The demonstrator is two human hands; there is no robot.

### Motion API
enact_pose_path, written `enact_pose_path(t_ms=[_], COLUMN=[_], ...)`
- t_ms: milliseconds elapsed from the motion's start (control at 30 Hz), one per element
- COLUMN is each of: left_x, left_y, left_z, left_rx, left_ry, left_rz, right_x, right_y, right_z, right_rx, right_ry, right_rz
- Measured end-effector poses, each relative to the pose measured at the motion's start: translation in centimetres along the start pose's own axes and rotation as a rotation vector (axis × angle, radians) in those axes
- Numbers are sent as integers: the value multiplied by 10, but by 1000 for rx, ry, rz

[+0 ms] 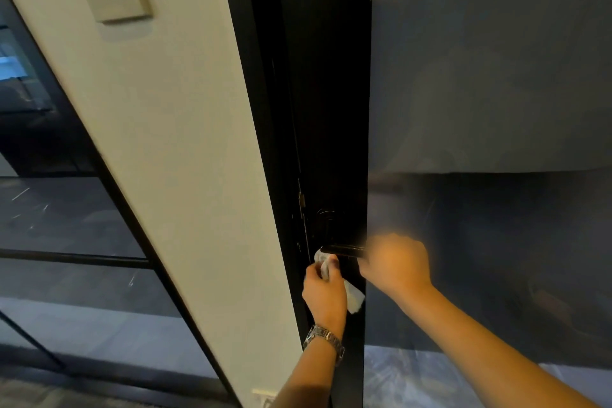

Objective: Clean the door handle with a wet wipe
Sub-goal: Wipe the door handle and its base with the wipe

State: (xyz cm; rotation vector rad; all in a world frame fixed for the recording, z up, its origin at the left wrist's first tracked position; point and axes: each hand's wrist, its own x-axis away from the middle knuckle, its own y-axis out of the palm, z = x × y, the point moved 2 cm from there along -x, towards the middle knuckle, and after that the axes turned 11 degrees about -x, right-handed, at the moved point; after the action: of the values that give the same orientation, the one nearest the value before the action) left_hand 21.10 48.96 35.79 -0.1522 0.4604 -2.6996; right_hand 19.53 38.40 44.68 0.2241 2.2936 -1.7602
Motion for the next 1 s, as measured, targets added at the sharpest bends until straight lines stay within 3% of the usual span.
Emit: enact_pose_path(t_ms=[133, 200, 333, 467, 600, 800, 867, 1000], left_x=[-6, -11, -12, -8, -9, -10, -11, -19], left_y=[2, -2, -8, -11, -15, -5, -6, -15], left_z=[-1, 2, 6, 4, 1, 14, 15, 11], left_rx=[312, 253, -100, -266, -455, -717, -698, -448], left_ry=[-316, -301, 37, 198, 471, 871, 820, 507], left_rz=[-151, -160, -105, -68, -29, -146, -178, 17], right_x=[-1, -2, -1, 0, 0, 1, 1, 0], right_y=[0, -1, -1, -1, -1, -3, -3, -1], right_z=[0, 0, -1, -1, -1, -2, -2, -1], right_rx=[3, 0, -11, -10, -12, -11, -14, -17], right_ry=[7, 9, 8, 15, 6, 7, 6, 1], right_rz=[-17, -13, 15, 24, 5, -10, -15, -11])
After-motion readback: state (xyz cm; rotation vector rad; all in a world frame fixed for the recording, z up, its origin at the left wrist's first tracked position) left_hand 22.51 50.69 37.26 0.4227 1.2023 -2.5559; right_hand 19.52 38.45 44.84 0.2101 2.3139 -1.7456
